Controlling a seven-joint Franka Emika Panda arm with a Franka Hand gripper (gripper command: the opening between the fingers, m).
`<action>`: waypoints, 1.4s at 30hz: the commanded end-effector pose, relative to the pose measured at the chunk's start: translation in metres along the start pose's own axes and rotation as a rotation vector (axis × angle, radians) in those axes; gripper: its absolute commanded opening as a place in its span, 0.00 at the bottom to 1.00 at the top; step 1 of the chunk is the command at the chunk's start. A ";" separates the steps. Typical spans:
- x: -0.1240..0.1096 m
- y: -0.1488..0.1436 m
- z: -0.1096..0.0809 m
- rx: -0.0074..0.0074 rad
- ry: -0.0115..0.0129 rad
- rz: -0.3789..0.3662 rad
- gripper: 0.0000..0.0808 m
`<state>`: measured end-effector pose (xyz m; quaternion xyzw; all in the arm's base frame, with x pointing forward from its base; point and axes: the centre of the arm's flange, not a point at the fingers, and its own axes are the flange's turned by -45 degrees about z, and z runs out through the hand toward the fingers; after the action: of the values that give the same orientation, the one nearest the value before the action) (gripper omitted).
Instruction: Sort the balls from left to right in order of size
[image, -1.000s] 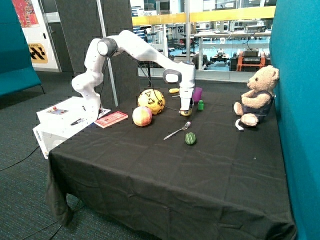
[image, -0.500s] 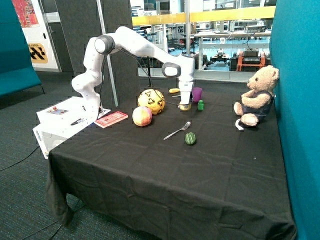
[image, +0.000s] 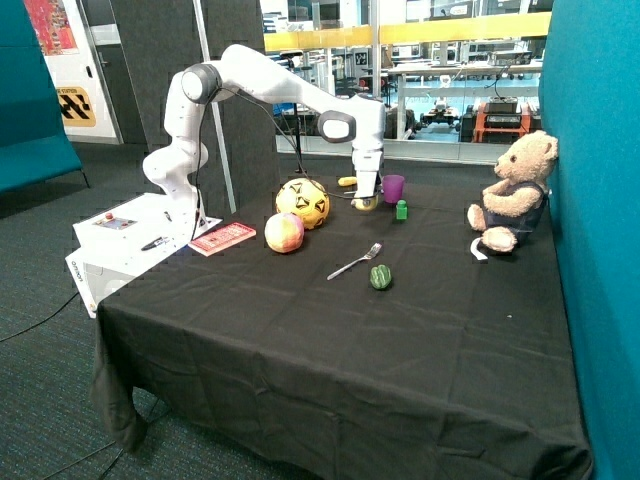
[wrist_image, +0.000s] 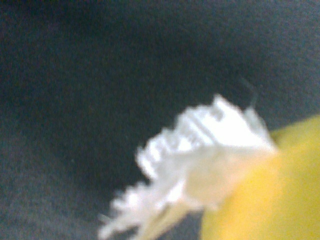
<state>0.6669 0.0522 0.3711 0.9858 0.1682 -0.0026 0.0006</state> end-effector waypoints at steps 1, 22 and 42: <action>-0.019 0.011 -0.026 0.0004 0.0053 0.003 0.00; -0.075 0.065 -0.066 0.0005 0.0053 0.045 0.00; -0.128 0.133 -0.073 0.0007 0.0053 0.136 0.00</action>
<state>0.6031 -0.0762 0.4411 0.9924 0.1233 0.0008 -0.0003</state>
